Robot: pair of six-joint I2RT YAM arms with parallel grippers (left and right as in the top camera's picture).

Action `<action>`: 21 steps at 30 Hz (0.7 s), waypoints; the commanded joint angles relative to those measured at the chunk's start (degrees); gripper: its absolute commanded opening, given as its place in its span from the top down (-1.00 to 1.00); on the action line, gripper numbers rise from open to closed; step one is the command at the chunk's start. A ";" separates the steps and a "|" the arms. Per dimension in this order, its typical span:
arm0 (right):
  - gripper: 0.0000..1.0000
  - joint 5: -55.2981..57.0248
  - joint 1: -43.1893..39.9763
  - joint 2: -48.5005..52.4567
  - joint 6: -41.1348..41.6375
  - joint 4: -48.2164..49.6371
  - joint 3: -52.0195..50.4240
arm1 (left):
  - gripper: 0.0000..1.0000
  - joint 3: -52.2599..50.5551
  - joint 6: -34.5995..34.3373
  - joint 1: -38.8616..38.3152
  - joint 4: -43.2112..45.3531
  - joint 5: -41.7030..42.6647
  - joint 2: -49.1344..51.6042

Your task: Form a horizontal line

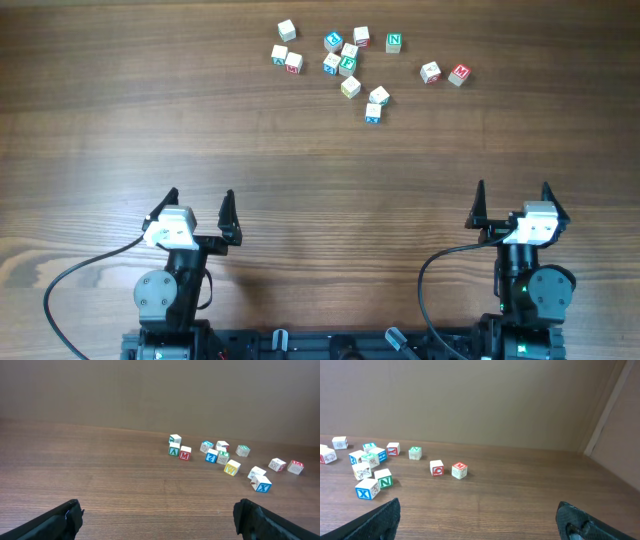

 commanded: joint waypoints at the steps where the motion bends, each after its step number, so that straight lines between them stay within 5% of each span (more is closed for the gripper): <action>1: -0.99 -0.87 -0.35 0.02 -0.68 0.13 -0.07 | -1.00 -0.42 1.29 -0.22 -0.04 -0.15 -0.42; 13: -0.99 -0.87 -0.35 0.02 -0.68 0.13 -0.07 | -1.00 -0.42 0.68 -0.22 1.25 3.87 -0.42; 21: -0.99 -0.87 -0.35 0.02 -0.68 0.13 -0.07 | -1.00 9.40 0.66 -0.22 -1.14 9.42 -0.42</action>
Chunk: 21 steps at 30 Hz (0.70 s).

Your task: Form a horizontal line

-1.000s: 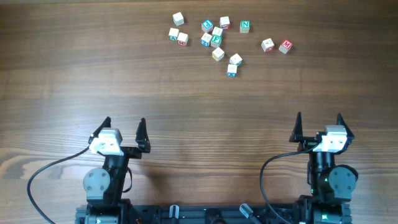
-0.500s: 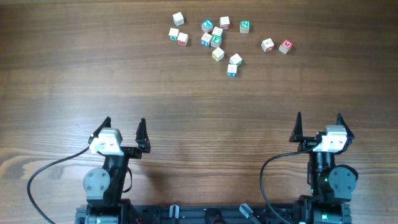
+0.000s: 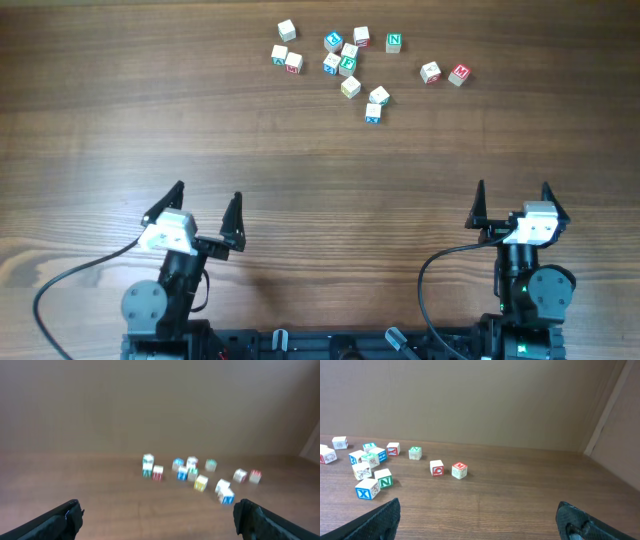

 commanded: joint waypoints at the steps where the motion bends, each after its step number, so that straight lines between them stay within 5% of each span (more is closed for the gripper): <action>1: -0.99 -0.87 -0.33 0.02 -0.70 0.11 -0.07 | -1.00 3.17 0.70 -0.22 -0.39 1.44 -0.42; 13: -0.99 -0.87 -0.33 0.02 -0.70 0.13 -0.07 | -1.00 15.34 -2.10 -0.22 -6.86 1.42 8.13; 17: -0.99 -0.87 -0.33 0.02 -0.70 0.11 -0.07 | -1.00 28.39 -2.10 -0.22 -11.47 1.42 21.27; 21: -0.99 -0.87 -0.33 0.02 -0.72 0.13 -0.07 | -1.00 48.22 -1.84 -0.22 -27.76 2.29 36.02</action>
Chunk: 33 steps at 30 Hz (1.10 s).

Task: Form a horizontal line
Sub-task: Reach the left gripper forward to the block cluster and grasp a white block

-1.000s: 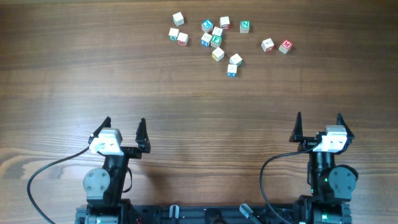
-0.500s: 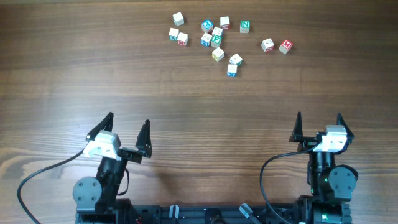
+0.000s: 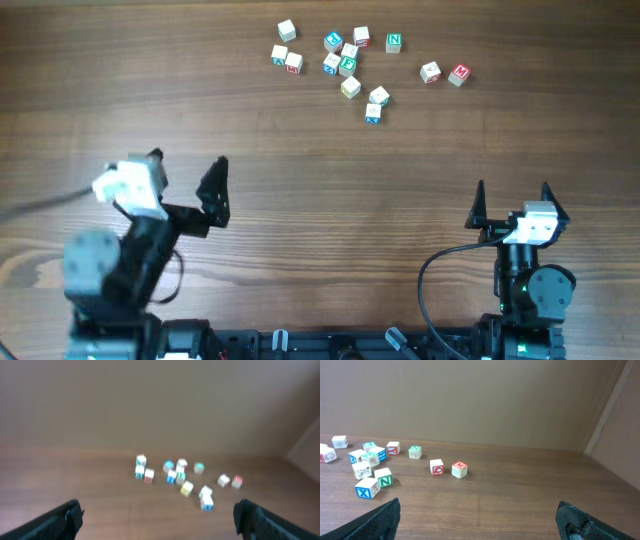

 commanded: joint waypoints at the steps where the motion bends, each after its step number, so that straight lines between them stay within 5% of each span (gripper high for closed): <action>1: -0.99 -0.87 -0.35 -0.20 -0.68 0.15 -0.07 | -1.00 13.40 -0.11 -0.22 -8.70 2.38 8.87; 11: -0.99 -0.87 -0.35 -0.20 -0.72 0.15 -0.07 | -1.00 14.71 -1.88 -0.22 -4.02 4.92 13.73; 24: -0.99 -0.87 -0.35 -0.20 -0.70 0.13 -0.07 | -1.00 39.21 -3.15 -5.07 -8.41 10.49 48.13; 33: -0.99 -0.87 -0.35 -0.20 -0.72 0.15 -0.07 | -0.97 39.93 -6.25 -8.26 4.87 4.68 51.28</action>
